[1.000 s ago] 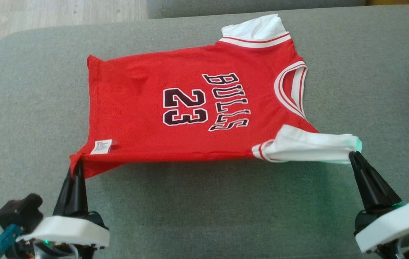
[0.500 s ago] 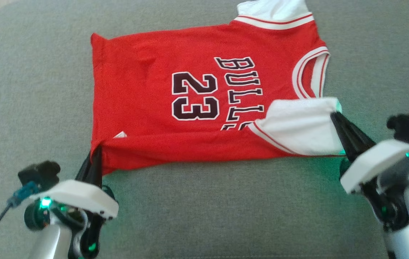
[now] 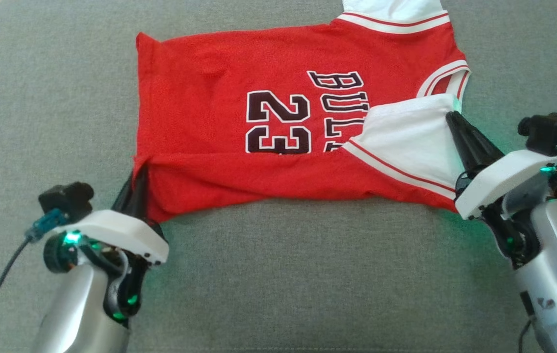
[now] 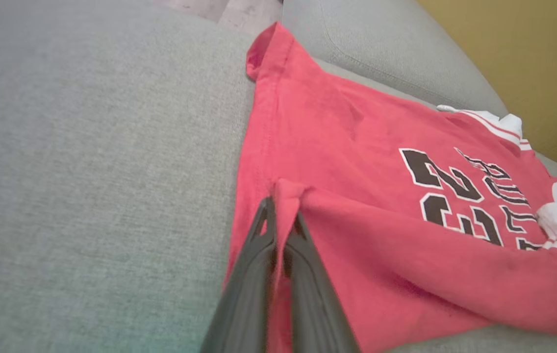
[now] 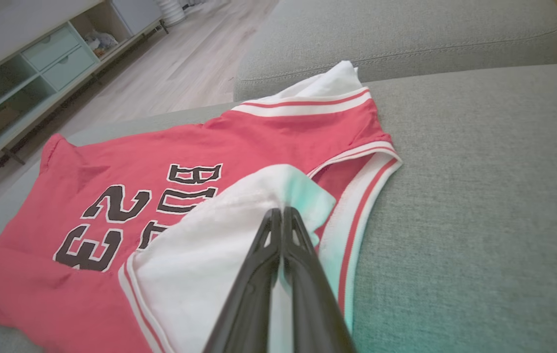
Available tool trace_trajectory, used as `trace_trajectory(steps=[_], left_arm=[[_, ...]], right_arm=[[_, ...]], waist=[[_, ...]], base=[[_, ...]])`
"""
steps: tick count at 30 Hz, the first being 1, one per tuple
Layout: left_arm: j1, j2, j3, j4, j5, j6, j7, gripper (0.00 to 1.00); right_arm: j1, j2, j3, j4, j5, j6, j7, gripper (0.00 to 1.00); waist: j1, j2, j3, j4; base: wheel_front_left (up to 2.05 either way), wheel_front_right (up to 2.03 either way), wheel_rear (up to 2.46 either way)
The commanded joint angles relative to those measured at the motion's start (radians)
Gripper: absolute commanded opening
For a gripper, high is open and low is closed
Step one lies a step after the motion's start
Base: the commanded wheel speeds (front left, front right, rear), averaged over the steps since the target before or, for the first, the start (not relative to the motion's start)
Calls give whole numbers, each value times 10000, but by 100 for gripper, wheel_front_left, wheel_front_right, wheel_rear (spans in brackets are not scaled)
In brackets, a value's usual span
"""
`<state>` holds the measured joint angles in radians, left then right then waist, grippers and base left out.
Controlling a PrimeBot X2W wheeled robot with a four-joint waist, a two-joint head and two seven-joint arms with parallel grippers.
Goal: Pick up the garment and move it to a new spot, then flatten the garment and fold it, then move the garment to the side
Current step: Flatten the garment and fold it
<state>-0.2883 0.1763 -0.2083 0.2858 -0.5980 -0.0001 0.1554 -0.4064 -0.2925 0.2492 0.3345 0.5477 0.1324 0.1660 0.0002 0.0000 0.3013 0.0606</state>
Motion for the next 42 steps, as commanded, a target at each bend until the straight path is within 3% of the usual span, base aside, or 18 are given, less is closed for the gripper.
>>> trace_trajectory(steps=[1,2,3,8,13,18,23,29,42], left_arm=[[-262,98,234,-120,-75,-99,-126,15],[-286,61,205,67,-93,-179,-221,60],[-292,29,175,244,-89,-241,-334,100],[-137,-172,289,664,111,-107,-1458,100],[98,13,419,433,1206,653,-3409,100],[244,368,441,-457,2341,1355,-4035,100],[522,728,336,-1265,2991,1729,-3958,100],[1088,1006,283,-1908,3042,2045,-2800,100],[1874,1143,315,-3009,2888,2427,-1910,100]], right_arm=[[-212,-49,174,-126,122,-17,-238,40],[-264,-35,275,82,182,-17,-427,100],[-299,-16,370,263,248,-17,-631,100],[-290,-103,659,570,176,-17,-1869,100],[24,-172,247,127,-538,-17,-2721,100],[613,40,-648,-1030,-1295,-17,-2719,100],[1519,446,-1359,-2679,-1953,-17,-2155,100],[2932,1005,-1627,-4312,-2439,-17,-1384,100],[3767,1511,-1835,-5334,-2590,-17,-837,100]], waist=[[-2,0,-12,-25],[-2,0,-16,-36],[-2,0,-30,-51],[-2,0,-150,-114],[-2,0,-357,-252],[-2,0,-517,-386],[-2,0,-651,-496],[-2,0,-673,-604],[-2,0,-640,-789]], base=[[0,0,0],[0,0,0],[0,0,0],[0,0,0],[0,0,0],[0,0,0],[0,0,0],[0,0,0],[0,0,0]])
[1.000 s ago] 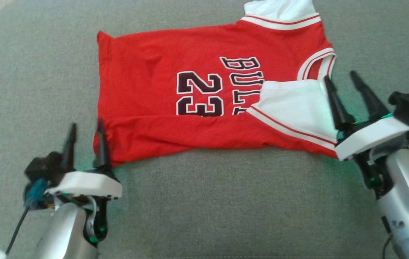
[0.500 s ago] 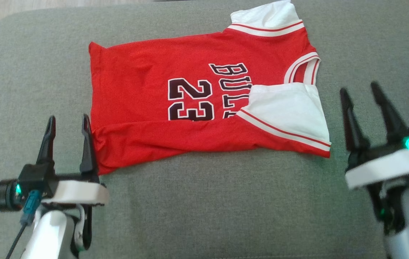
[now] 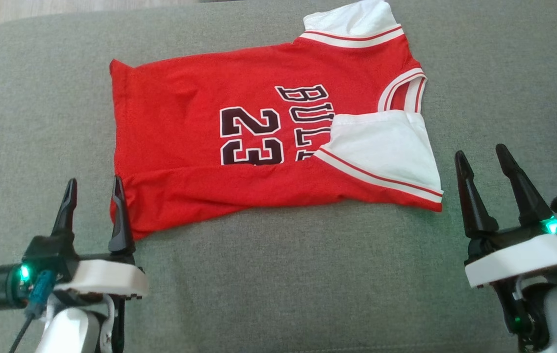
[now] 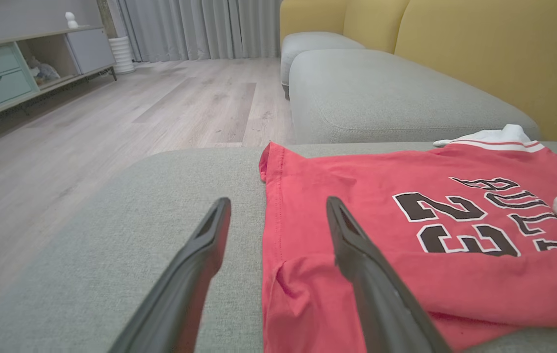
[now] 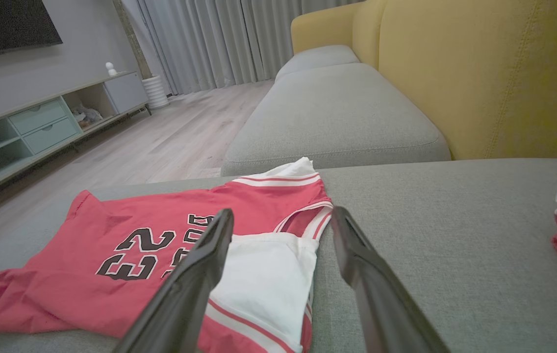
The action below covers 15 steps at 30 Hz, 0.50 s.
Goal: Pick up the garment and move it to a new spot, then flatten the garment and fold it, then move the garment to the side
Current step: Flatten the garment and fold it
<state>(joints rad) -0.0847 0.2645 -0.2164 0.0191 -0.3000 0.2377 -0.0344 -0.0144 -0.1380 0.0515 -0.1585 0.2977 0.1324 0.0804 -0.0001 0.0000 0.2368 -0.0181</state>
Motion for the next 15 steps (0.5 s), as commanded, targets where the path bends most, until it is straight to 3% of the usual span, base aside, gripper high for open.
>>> trace_trajectory(steps=[1,5,15], left_arm=[[-152,264,395,-364,-122,48,32,100],[-132,144,292,85,-653,-240,556,100],[-780,-140,5,1692,-1848,-1069,2000,100]], right_arm=[[-167,-51,170,-415,-78,-17,64,100],[-279,-250,220,20,25,-17,470,100],[-1383,-1029,1019,2649,486,-17,1244,100]], waist=[[1,0,19,-12],[1,0,123,-34],[1,0,486,85]], base=[[0,0,0],[0,0,0],[0,0,0]])
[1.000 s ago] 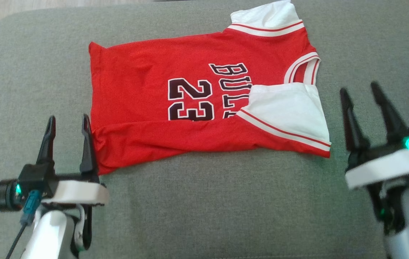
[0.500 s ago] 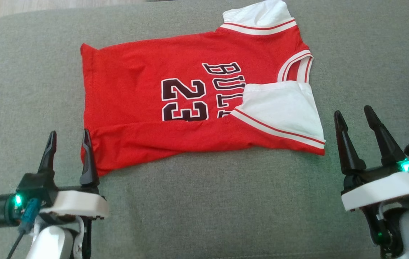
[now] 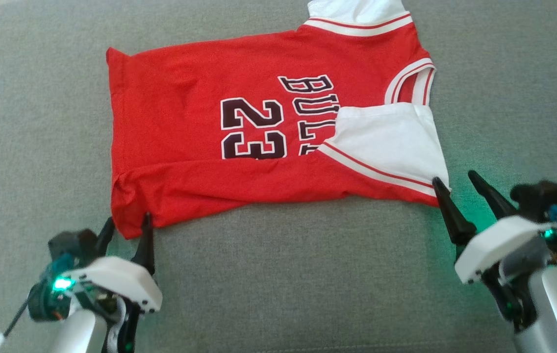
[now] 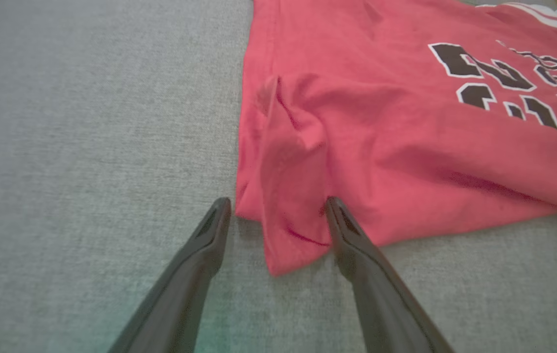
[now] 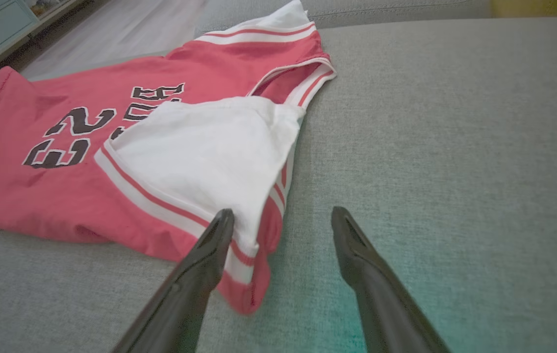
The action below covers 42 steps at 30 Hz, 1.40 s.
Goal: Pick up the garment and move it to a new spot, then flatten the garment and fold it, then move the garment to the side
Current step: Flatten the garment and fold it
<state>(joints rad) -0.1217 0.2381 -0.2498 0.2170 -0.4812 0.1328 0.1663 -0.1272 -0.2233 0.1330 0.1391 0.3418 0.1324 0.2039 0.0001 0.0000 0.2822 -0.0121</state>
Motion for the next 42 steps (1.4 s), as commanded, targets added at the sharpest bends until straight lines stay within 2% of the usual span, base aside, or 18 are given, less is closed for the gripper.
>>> trace_trajectory(steps=[1,9,10,11,12,19,23,27,34,39,40,41,42], left_arm=[[-484,90,316,-158,-160,-91,160,100],[-820,-109,111,618,-1066,-676,1406,100],[-808,-167,83,637,-1250,-798,1584,91],[-794,-195,58,608,-1406,-945,1703,52],[-765,-179,19,565,-1499,-1053,1826,0],[-608,94,462,-448,-1434,-969,1047,0],[-226,365,741,-1602,-1425,-739,1007,0],[383,721,1049,-2711,-1512,-386,1412,0],[1712,1073,1459,-4001,-1792,241,2191,0],[2446,812,1446,-3718,-2161,434,2395,0],[2480,700,1408,-3532,-2253,408,2365,16],[2477,616,1364,-3309,-2279,380,2298,75],[2468,541,1289,-3038,-2293,346,2267,100]], right_arm=[[-413,-232,304,-91,101,-17,66,100],[-1212,-471,1455,1355,889,-17,1385,100],[-1249,-462,1470,1447,1012,-17,1494,52],[-1279,-451,1459,1492,1125,-17,1524,0],[-1299,-451,1440,1504,1222,-17,1531,0],[-1103,-510,972,784,1698,-17,1291,0],[-518,-550,499,-326,1820,-17,1488,0],[446,-458,-110,-1664,1737,-17,2019,0],[2579,448,-1154,-3677,1461,-17,3365,0],[3347,1071,-1348,-3867,1367,-17,3692,0],[3385,1118,-1297,-3709,1363,-17,3716,22],[3373,1171,-1271,-3527,1382,-17,3659,85],[3319,1212,-1229,-3335,1403,-17,3547,100]], waist=[[-1,0,61,41],[-1,0,159,181],[-1,0,148,201],[-1,0,131,213],[-1,0,114,223],[-1,0,-122,277],[-1,0,-381,299],[-1,0,-655,293],[-1,0,-956,223],[-1,0,-981,146],[-1,0,-972,147],[-1,0,-966,148],[-1,0,-963,151]], base=[[0,0,0],[0,0,0],[0,0,0],[0,0,0],[0,0,0],[0,0,0],[0,0,0],[0,0,0],[0,0,0],[0,0,0],[0,0,0],[0,0,0],[0,0,0]])
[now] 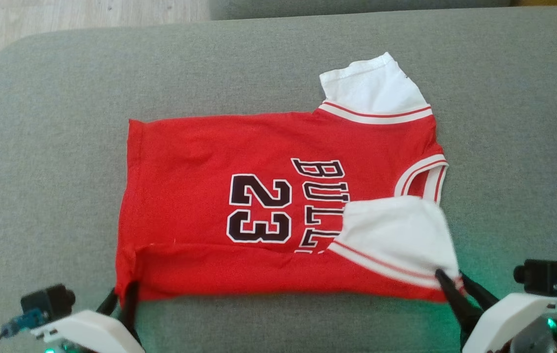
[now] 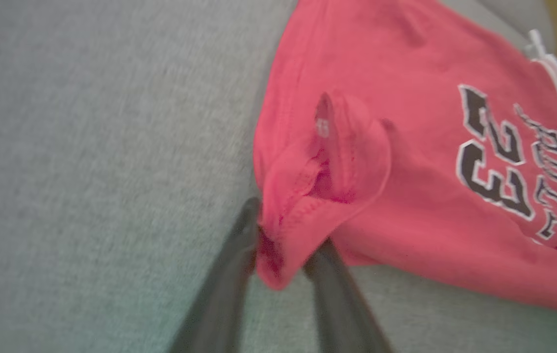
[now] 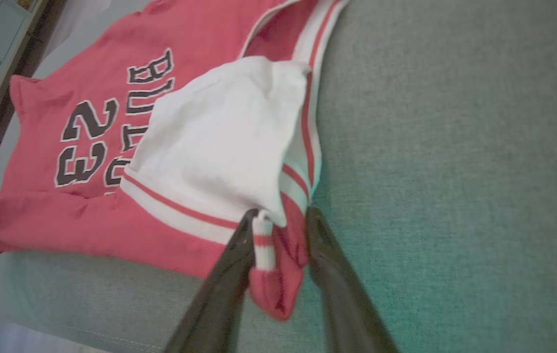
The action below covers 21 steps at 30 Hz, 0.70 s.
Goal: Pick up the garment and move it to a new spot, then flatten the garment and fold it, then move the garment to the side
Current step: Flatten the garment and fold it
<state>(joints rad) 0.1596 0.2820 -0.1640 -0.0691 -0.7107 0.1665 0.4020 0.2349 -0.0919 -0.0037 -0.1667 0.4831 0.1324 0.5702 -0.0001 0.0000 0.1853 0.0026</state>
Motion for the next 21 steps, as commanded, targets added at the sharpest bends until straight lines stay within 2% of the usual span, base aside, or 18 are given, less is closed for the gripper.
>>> trace_trajectory(steps=[1,4,7,14,19,21], left_arm=[[-367,6,360,82,-41,-37,-122,100],[-549,-171,283,832,20,-211,-562,100],[-823,-372,361,1188,355,-204,-1525,100],[-1456,-194,296,621,2529,620,-4070,100],[-1894,155,-88,-111,3782,999,-4560,100],[-2012,199,-181,-233,3946,1021,-4558,100]], right_arm=[[-366,-58,168,-64,47,-17,-233,100],[-646,-49,267,507,80,-17,-742,100],[-991,-163,378,748,4,-17,-1509,100],[-1938,-544,434,194,-1119,-17,-3472,100],[-2606,-663,515,-474,-1736,-17,-4126,100],[-2706,-658,526,-602,-1792,-17,-4181,100]], waist=[[1,0,7,4],[1,0,-4,1],[1,0,-31,5],[1,0,-116,-96],[1,0,-171,-150],[1,0,-179,-150]], base=[[0,0,0],[0,0,0],[0,0,0],[0,0,0],[0,0,0],[0,0,0]])
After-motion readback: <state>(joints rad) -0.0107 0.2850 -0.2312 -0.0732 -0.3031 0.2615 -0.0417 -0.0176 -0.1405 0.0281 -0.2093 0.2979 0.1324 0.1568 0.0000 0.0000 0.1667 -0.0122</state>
